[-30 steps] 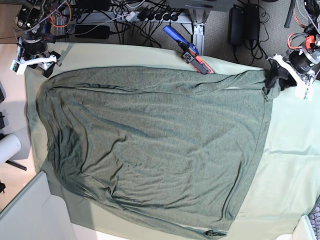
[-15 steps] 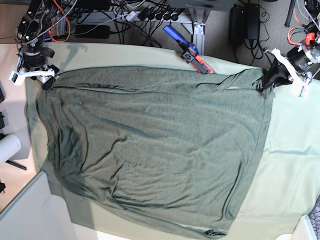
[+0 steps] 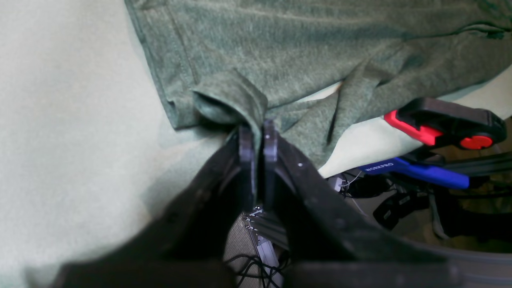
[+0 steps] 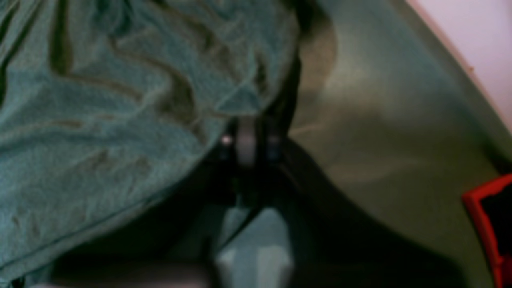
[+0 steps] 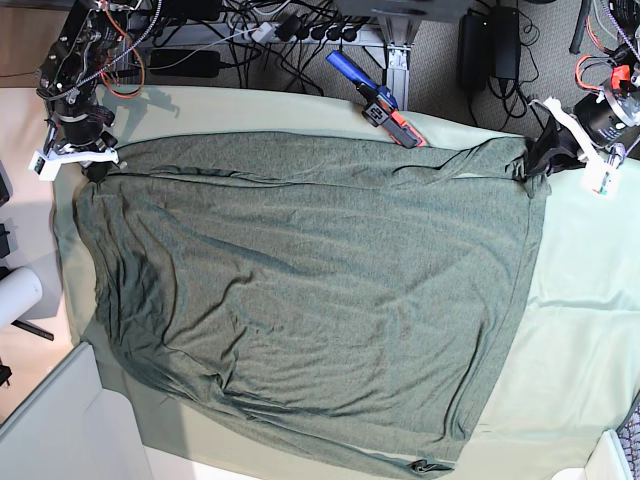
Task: Fold the T-shirt properly
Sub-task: 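Lift the shoulder corners and pull them toward the hem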
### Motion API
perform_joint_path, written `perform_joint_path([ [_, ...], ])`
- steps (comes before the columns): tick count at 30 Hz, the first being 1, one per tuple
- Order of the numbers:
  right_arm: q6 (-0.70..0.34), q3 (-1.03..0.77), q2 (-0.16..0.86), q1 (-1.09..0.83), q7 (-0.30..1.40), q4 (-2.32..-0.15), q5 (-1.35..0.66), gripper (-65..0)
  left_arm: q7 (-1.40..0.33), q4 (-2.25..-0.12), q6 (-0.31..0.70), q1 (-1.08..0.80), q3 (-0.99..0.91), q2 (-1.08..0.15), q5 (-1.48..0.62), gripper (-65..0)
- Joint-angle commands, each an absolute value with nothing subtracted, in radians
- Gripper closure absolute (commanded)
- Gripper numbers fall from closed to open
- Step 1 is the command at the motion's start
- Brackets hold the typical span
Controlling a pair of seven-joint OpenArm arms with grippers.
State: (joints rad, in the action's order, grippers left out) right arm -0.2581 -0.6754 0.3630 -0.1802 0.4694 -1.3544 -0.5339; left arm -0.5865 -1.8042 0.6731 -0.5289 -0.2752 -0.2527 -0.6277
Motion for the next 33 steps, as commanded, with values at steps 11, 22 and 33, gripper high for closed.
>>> perform_joint_path([
  [11, -0.277, -0.709, 0.397, -0.194, 0.484, -1.386, -0.543, 0.0, -0.663, -1.869, 0.698, -0.538, -0.314, -0.298, -0.762, 0.0],
  [22, -0.296, -0.785, 0.496, -0.199, 0.513, -1.419, -0.642, 0.0, -0.661, -2.015, 0.698, -0.518, -0.387, -0.392, -0.813, 0.0],
  [33, -0.303, -0.735, 0.523, -0.039, 0.517, -1.398, -0.599, 0.0, -0.654, -1.942, 0.698, -0.342, -0.377, -0.399, -0.811, 0.0],
])
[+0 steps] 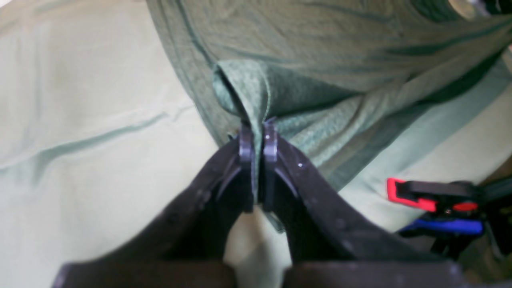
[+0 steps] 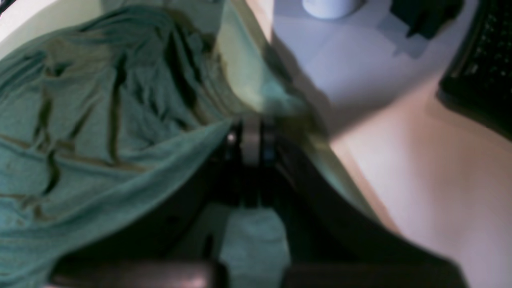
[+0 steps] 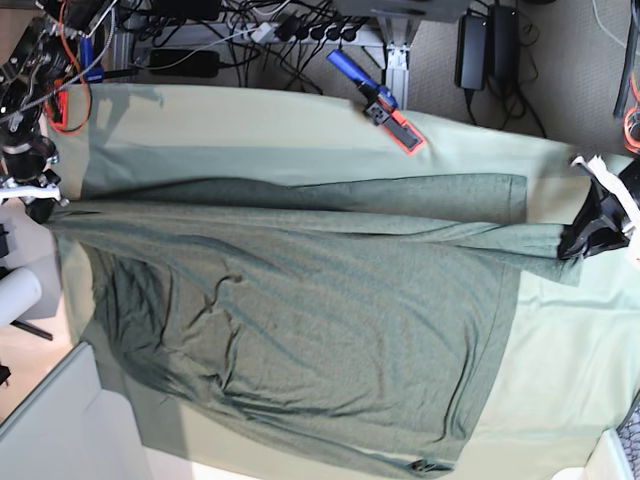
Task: Fold the T-shirt properly
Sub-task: 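Lift the shoulder corners and pull them toward the hem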
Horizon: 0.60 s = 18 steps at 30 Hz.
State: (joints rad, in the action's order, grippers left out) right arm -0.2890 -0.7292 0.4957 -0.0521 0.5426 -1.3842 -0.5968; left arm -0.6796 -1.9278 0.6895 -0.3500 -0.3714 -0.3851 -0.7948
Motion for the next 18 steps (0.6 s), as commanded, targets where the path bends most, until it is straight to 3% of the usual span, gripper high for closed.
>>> perform_joint_path([
  [1, -0.303, -0.720, 0.523, -0.023, 0.516, -1.394, -0.592, 0.0, -0.653, -1.919, 0.698, -0.320, -0.368, -0.399, -0.811, 0.0],
  [10, -0.301, -0.596, 0.523, 0.081, 0.479, -1.367, -0.478, 0.0, -0.616, -1.685, 0.698, -0.112, -0.224, -0.399, -0.743, 0.0],
  [18, -0.303, -0.561, 0.523, 0.200, 0.459, -1.193, -0.442, 0.0, -0.609, -1.547, 0.698, 0.025, -0.164, -0.399, -0.719, 0.0],
])
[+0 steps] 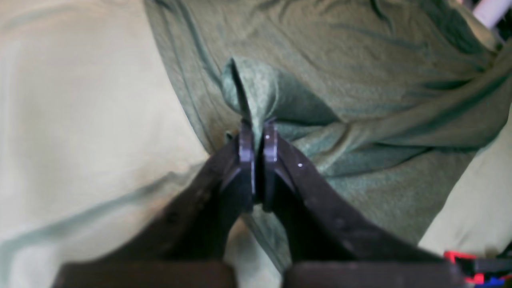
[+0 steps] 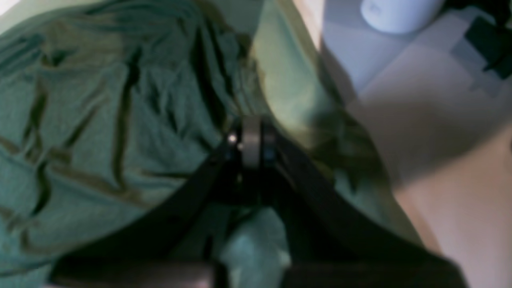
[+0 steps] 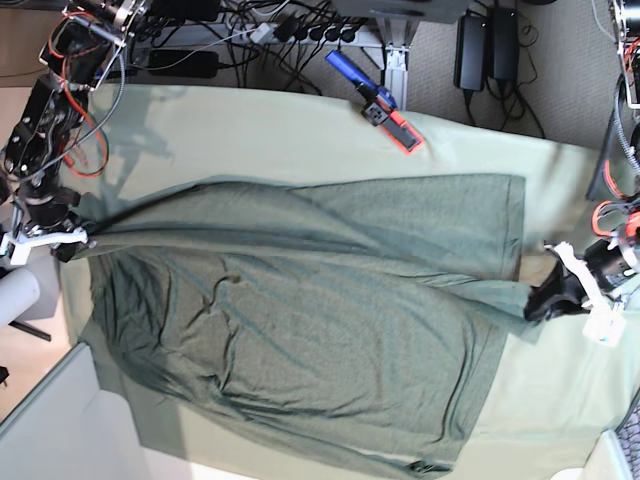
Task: Fold the T-shirt properly
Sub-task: 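Lift the shoulder corners and pull them toward the hem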
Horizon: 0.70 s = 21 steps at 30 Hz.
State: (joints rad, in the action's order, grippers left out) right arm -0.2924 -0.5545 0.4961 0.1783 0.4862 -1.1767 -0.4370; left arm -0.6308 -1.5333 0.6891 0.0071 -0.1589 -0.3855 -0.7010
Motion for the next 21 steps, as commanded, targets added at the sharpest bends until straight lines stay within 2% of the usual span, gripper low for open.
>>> perform_joint_path([
  [1, -0.303, -0.561, 0.523, 0.212, 0.459, -1.175, -0.433, 0.0, -0.610, -1.537, 0.698, 0.028, -0.151, -0.399, -0.719, 0.0],
  [3, -0.304, -0.561, 0.522, 0.223, 0.459, -1.153, -0.427, 0.0, -0.609, -1.528, 0.698, 0.028, -0.125, -0.398, -0.713, 0.0],
  [7, -0.305, -0.561, 0.512, 0.224, 0.457, -1.150, -0.429, 0.0, -0.617, -1.528, 0.698, 0.027, -0.097, -0.397, -0.698, -22.3],
  [9, -0.305, -0.561, 0.504, 0.224, 0.457, -1.150, -0.429, 0.0, -0.681, -1.528, 0.698, 0.027, -0.098, -0.398, -0.723, -30.2],
  [10, -0.305, -0.561, 0.501, 0.224, 0.457, -1.150, -0.429, -7.0, -0.731, -1.528, 0.698, 0.025, -0.098, -0.400, -0.757, -31.9],
  [12, -0.305, -0.561, 0.498, 0.223, 0.457, -1.149, -0.430, -22.3, -0.834, -1.530, 0.698, 0.011, -0.106, -0.403, -0.833, -32.0],
  [14, -0.305, -0.561, 0.498, 0.222, 0.457, -1.148, -0.430, -29.7, -0.902, -1.530, 0.698, -0.024, -0.131, -0.402, -0.906, -32.0],
  [21, -0.305, -0.561, 0.498, 0.221, 0.461, -1.148, -0.429, -30.0, -0.915, -1.531, 0.698, -0.216, -0.221, -0.402, -1.021, -32.0],
])
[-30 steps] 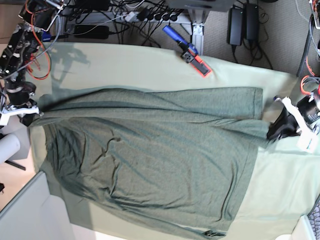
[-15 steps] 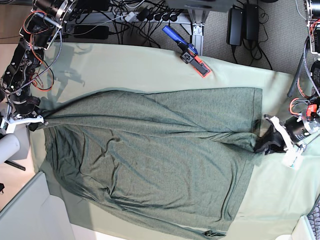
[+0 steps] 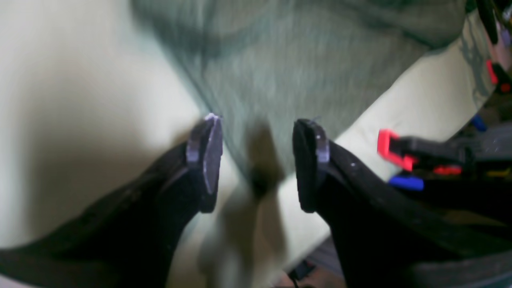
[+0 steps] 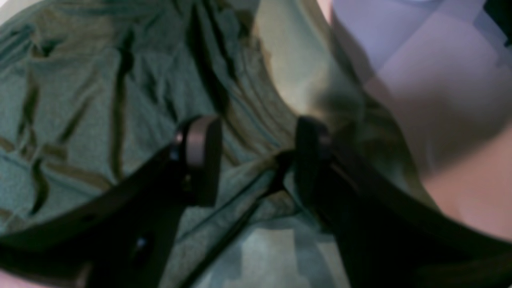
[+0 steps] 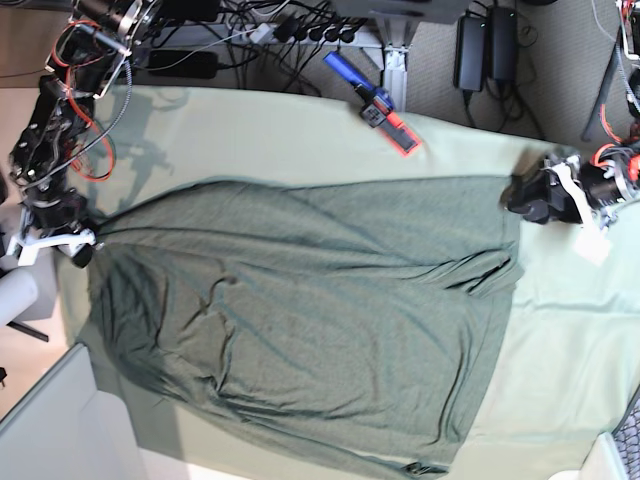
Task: Fold the T-shirt properly
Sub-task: 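Lift the shoulder corners and pull them toward the hem, then lay the folded shoulder edge down across the shirt body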
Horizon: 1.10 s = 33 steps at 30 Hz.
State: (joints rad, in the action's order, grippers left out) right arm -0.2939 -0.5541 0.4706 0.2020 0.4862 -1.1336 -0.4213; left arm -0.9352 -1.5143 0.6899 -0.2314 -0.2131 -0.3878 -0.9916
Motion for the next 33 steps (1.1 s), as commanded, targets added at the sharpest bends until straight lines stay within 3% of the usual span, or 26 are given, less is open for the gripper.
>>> perform_joint_path([
  [1, -0.305, -0.561, 0.498, 0.221, 0.461, -1.148, -0.429, -30.0, -0.904, -1.531, 0.698, -0.234, -0.235, -0.400, -1.021, -32.0],
  [9, -0.305, -0.561, 0.492, 0.218, 0.471, -1.148, -0.429, -30.0, -0.898, -1.531, 0.698, -0.274, -0.300, -0.385, -1.021, -32.0],
  [27, -0.307, -0.561, 0.443, 0.202, 0.474, -1.148, -0.426, -29.9, -0.914, -1.531, 0.698, -0.274, -0.148, -0.343, -1.021, -30.9],
  [28, -0.307, -0.561, 0.443, 0.202, 0.474, -1.148, -0.426, -29.9, -0.902, -1.531, 0.698, -0.274, -0.141, -0.343, -1.007, -26.2],
  [31, -0.307, -0.561, 0.443, 0.202, 0.474, -1.148, -0.426, -29.9, -0.859, -1.531, 0.698, -0.271, -0.137, -0.344, -0.963, 0.0],
  [33, -0.307, -0.561, 0.443, 0.202, 0.473, -1.148, -0.426, -29.9, -0.858, -1.531, 0.698, -0.262, -0.140, -0.344, -0.961, 0.0],
])
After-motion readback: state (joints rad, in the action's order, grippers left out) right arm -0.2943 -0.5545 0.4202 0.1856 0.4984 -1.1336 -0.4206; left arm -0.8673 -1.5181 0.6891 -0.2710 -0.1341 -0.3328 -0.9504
